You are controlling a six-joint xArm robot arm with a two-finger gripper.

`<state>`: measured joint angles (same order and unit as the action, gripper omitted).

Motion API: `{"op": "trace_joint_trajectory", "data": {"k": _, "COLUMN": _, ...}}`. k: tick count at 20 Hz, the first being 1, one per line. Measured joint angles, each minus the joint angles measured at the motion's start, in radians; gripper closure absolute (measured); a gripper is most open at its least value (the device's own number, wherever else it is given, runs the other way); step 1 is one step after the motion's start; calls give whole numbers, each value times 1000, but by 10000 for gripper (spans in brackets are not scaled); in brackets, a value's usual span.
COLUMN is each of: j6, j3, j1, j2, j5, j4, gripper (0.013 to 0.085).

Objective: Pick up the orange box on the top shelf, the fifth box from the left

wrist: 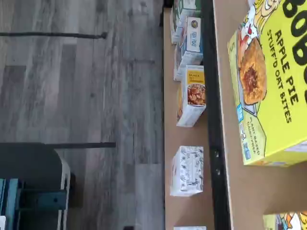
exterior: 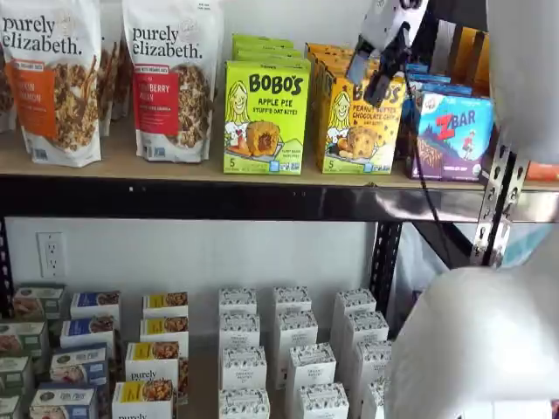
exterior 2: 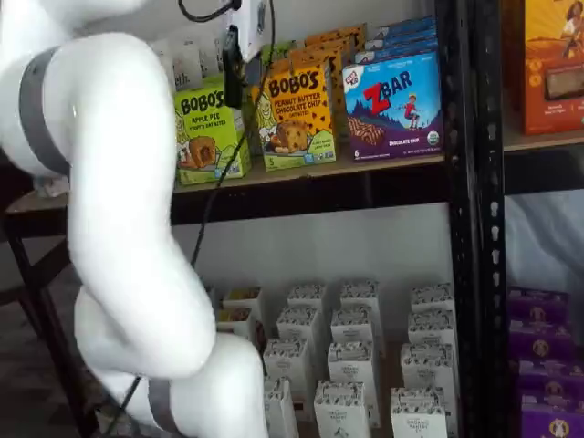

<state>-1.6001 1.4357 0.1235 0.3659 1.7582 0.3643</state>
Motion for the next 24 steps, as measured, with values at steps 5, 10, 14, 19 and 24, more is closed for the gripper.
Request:
{"op": "trace_joint_trajectory", "data": {"k": 5, "j6": 9, "j3": -80, "j1": -20, "j2": 64, "j5": -106, "j4": -16, "gripper": 130}}
{"op": "trace_joint_trajectory", "data": {"k": 10, "j6": 14, "j3": -98, "j1": -25, "j2": 80, "j5": -119, "j4": -12, "gripper": 130}}
{"op": "trace_joint_trajectory", "data": {"k": 14, "j6": 15, "j3": -110, "j1": -22, "j2": 91, "j5": -135, "j4": 7, "gripper": 130}}
{"op": "trace_joint_trajectory", "data": {"k": 19, "j6": 17, "j3": -110, "j1": -17, "j2": 97, "j5": -161, "j4": 27, "gripper": 130}}
{"op": "trace_joint_trajectory", "data": {"k": 24, "j6": 5, "j3": -99, "j1": -7, "j2": 92, "j5": -219, "j4": 15, "gripper": 130}}
